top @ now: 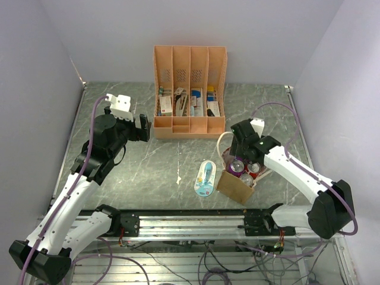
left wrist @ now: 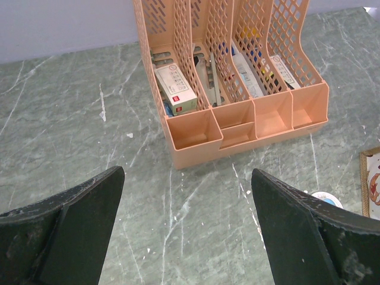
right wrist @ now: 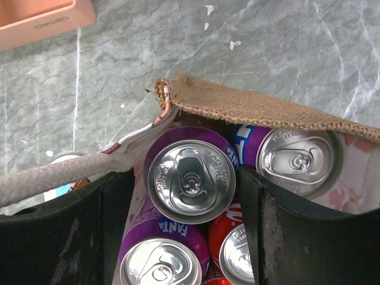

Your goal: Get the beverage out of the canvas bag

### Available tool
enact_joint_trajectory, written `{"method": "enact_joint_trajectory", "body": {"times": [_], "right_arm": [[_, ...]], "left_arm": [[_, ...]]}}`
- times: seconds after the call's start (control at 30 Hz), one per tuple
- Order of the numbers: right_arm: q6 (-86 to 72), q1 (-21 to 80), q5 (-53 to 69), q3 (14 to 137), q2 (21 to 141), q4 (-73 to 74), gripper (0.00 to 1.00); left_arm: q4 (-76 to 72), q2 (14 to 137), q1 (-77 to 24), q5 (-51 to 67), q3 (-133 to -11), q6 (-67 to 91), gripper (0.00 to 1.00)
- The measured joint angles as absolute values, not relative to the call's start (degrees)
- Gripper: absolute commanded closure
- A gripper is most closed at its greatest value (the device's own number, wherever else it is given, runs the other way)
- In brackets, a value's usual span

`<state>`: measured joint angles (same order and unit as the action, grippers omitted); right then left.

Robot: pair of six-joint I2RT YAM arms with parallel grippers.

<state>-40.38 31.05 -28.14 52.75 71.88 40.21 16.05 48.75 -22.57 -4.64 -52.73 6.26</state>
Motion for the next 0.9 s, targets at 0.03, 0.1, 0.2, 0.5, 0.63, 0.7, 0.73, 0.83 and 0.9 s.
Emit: {"method": "enact_joint_trajectory", "body": {"times": [0.03, 0.1, 0.2, 0.5, 0.63, 0.7, 0.73, 0.83, 0.9], "right_arm": [[-40.6, 31.0, -28.2, 53.2, 72.4, 40.6, 0.29], [-40.8, 30.9, -28.1, 53.4, 73.1, 40.9, 0.29], [-40.9, 30.4, -27.4, 53.4, 73.2, 40.9, 0.29], [-37.8, 27.7, -23.3, 53.6, 76.8, 40.6, 0.28], [-36.8, 27.1, -21.6, 53.6, 78.3, 40.6, 0.29], [-36.5, 26.9, -21.1, 53.6, 78.3, 40.5, 0.29], [-36.3, 26.9, -21.1, 53.6, 78.3, 40.5, 0.3], [-36.0, 26.9, -21.2, 53.6, 78.7, 40.4, 0.34], [-35.9, 26.9, -21.3, 53.7, 78.9, 40.3, 0.4]], "left_arm": [[16.1, 48.8, -22.6, -4.6, -52.7, 6.3, 0.02], [16.1, 48.8, -22.6, -4.6, -52.7, 6.3, 0.02], [16.1, 48.8, -22.6, -4.6, -52.7, 6.3, 0.02], [16.1, 48.8, -22.6, -4.6, -52.7, 6.3, 0.02], [16.1, 48.8, -22.6, -4.6, -52.7, 6.3, 0.02], [16.1, 48.8, -22.6, -4.6, -52.7, 6.3, 0.02], [16.1, 48.9, -22.6, -4.6, -52.7, 6.3, 0.02], [16.1, 49.1, -22.6, -4.6, -52.7, 6.3, 0.02], [16.1, 49.3, -22.6, -4.6, -52.7, 6.3, 0.02]]}}
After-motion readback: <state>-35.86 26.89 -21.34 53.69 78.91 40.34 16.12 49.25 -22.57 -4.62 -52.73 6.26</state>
